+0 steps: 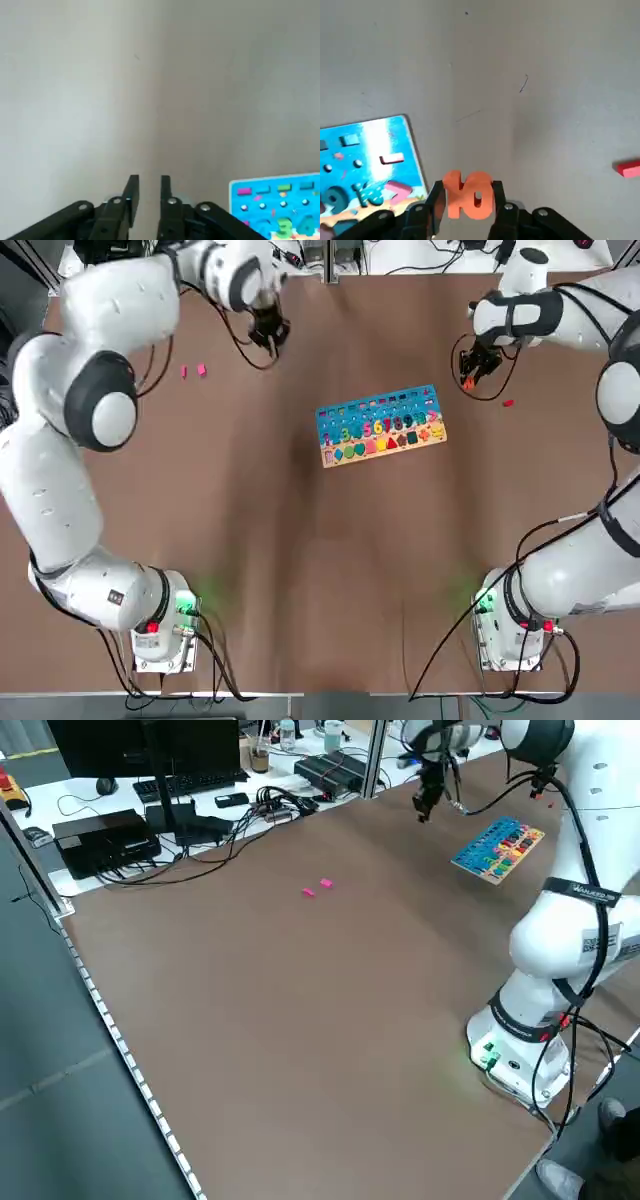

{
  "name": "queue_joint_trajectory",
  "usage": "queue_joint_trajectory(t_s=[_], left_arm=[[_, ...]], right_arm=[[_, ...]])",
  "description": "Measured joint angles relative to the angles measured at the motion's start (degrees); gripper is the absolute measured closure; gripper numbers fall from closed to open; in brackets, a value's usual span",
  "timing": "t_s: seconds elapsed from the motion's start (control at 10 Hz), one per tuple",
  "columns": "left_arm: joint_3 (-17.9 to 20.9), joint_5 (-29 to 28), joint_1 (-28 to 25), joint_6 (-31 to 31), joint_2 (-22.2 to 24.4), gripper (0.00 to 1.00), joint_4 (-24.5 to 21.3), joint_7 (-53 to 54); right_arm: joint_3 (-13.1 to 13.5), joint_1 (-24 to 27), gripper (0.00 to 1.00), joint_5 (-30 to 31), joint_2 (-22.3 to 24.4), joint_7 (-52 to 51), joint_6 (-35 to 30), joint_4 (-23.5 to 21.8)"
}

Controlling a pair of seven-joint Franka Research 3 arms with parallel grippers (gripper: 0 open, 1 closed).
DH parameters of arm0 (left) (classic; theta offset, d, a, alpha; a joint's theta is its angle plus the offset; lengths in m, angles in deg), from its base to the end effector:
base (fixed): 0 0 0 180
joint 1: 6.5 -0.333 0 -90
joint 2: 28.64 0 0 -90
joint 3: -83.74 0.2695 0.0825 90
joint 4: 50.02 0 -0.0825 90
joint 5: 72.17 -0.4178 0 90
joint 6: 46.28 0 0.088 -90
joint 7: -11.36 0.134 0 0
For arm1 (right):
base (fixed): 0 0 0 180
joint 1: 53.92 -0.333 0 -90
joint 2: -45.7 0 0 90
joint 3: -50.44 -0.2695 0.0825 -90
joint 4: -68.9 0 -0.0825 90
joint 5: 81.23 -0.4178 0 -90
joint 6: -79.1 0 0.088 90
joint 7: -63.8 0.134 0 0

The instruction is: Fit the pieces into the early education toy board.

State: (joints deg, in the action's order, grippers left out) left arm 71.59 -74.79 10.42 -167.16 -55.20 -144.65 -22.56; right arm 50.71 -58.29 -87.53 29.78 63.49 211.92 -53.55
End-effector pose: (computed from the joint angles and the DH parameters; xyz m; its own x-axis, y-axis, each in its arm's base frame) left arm 0.6019 -0.3215 0.2631 0.9962 0.0825 -0.0262 0.0837 -0.9953 0.0485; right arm 0.5655 0.0447 0.1703 0.9951 0.0020 -0.0990 -0.0052 -0.9974 -0.0722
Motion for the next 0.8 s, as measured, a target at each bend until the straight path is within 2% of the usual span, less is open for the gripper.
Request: queue_joint_trajectory(t_s=[0.1, 0.3, 0.5, 0.6, 0.8], left_arm=[[0.0, 0.0, -2.6, 0.0, 1.0, 0.72, 0.0, 1.8], [0.1, 0.0, -7.7, 0.0, 2.5, 0.44, 0.6, 6.1], [0.1, 0.0, -11.5, 0.0, 3.2, 0.35, 0.9, 9.3], [0.1, 0.0, -13.1, 0.0, 3.2, 0.26, 0.9, 10.3], [0.1, 0.0, -16.4, 0.1, 3.1, 0.14, 0.7, 13.0]], right_arm=[[-0.2, -0.7, 0.57, 0.0, 0.6, 1.2, -0.8, 0.1], [-0.6, -3.9, 0.57, -0.1, 0.9, 5.5, -0.9, 0.2], [-0.7, -7.2, 0.57, -0.1, 1.0, 8.6, -1.8, 0.2], [-0.7, -8.1, 0.57, -0.1, 1.0, 9.1, -2.2, 0.2], [-0.7, -9.1, 0.57, -0.1, 1.0, 9.2, -2.3, 0.2]])
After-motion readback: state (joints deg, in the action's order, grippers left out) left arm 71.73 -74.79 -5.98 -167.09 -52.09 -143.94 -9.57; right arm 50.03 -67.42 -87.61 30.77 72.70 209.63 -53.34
